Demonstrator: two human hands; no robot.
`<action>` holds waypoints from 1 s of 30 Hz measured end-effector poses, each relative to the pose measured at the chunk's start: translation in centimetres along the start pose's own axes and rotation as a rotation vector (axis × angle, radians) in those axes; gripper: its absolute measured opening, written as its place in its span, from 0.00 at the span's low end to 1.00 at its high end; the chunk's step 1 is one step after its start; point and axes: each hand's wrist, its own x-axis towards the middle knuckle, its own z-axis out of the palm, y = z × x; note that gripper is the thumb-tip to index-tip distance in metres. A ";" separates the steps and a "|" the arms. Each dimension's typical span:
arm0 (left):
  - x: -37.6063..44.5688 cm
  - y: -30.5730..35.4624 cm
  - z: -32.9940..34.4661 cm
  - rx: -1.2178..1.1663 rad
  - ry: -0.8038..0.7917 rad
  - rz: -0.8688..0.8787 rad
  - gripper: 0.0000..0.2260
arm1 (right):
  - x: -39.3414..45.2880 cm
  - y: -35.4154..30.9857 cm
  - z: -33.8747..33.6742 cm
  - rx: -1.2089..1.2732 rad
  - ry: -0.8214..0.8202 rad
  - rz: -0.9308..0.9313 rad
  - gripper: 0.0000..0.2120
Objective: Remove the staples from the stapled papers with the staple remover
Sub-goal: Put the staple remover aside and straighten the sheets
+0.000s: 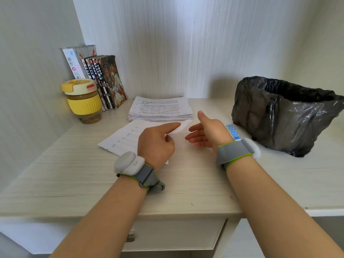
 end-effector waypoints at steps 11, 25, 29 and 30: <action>-0.2 1.0 -0.2 0.086 -0.097 0.396 0.17 | -0.3 -0.3 -0.3 0.072 -0.128 0.131 0.08; 0.6 -0.1 -0.4 0.085 0.115 0.058 0.24 | 0.5 -0.3 -0.7 0.241 0.202 -0.040 0.10; 1.5 -1.0 -0.3 -0.165 0.172 -0.348 0.32 | 0.8 -0.1 0.0 0.247 0.155 -0.057 0.10; 1.7 -1.3 -0.3 -0.242 0.158 -0.436 0.33 | 0.9 0.0 0.1 0.252 0.143 -0.047 0.10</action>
